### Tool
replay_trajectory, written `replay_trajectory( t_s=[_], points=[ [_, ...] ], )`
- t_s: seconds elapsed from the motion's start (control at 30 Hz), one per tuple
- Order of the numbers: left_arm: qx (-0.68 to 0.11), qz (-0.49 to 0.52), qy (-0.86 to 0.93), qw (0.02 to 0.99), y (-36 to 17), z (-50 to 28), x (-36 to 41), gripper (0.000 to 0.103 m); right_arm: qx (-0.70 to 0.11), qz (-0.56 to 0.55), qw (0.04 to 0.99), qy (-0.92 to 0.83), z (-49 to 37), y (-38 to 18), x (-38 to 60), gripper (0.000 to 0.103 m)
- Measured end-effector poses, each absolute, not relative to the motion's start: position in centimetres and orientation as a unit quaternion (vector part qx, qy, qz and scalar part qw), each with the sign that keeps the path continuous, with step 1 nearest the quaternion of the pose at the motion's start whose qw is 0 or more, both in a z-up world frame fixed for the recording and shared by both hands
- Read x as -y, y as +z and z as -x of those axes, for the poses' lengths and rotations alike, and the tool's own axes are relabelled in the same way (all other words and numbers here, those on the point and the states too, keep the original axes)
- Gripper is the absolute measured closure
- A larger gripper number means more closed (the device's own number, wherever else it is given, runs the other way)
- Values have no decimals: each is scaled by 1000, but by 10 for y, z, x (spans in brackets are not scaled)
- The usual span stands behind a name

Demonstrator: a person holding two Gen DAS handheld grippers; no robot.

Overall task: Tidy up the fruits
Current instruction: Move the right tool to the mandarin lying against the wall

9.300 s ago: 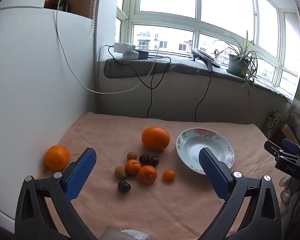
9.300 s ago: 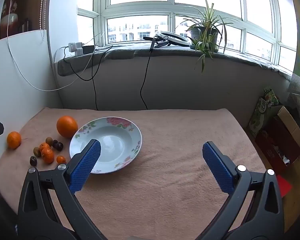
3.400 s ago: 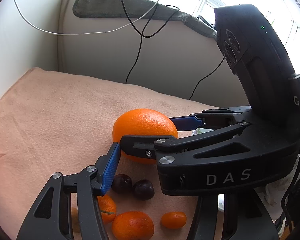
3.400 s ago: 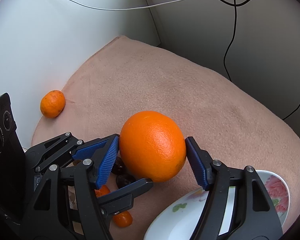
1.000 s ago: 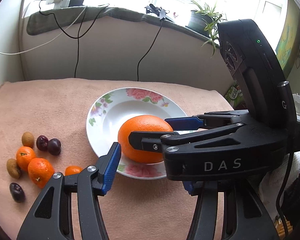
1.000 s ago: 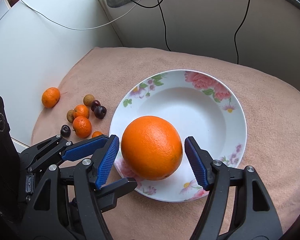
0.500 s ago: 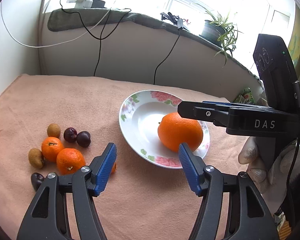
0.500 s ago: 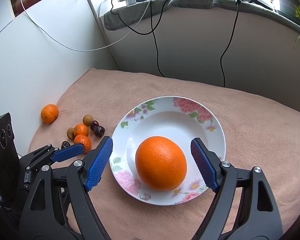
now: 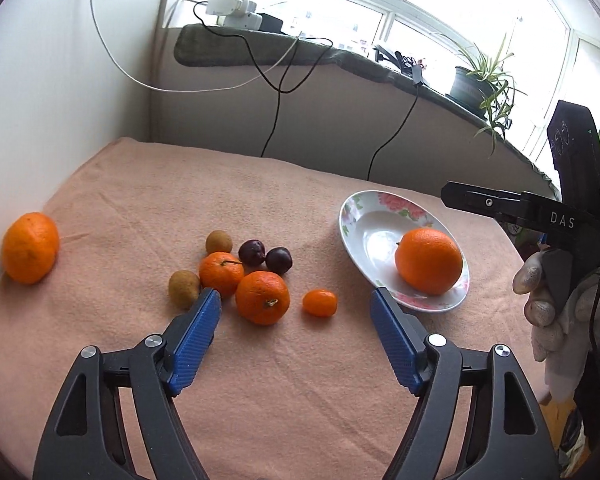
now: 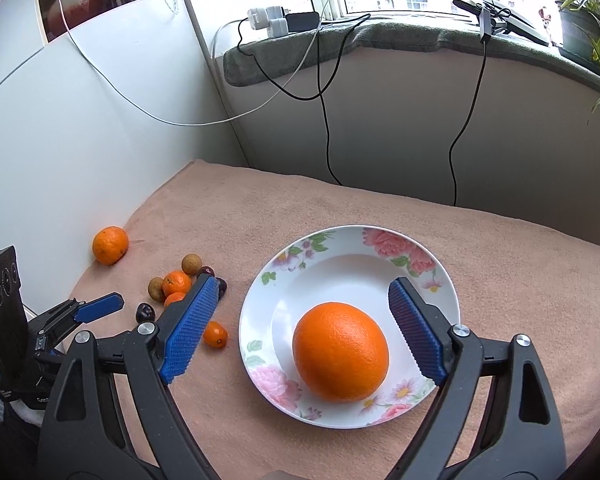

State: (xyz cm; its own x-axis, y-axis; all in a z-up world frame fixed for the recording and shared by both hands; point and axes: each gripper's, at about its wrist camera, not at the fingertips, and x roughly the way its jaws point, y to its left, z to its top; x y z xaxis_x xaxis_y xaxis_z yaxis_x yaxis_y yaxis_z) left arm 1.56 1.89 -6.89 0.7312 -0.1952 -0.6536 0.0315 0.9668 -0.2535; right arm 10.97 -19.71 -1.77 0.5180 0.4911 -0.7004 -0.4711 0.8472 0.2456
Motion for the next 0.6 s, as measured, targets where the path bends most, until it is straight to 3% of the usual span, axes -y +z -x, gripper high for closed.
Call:
replay_trajectory(
  t_s=[0.6],
  points=[
    [-327, 144, 101, 929, -81, 29, -109, 23, -444, 10, 802, 399, -128, -20, 81, 9]
  ],
)
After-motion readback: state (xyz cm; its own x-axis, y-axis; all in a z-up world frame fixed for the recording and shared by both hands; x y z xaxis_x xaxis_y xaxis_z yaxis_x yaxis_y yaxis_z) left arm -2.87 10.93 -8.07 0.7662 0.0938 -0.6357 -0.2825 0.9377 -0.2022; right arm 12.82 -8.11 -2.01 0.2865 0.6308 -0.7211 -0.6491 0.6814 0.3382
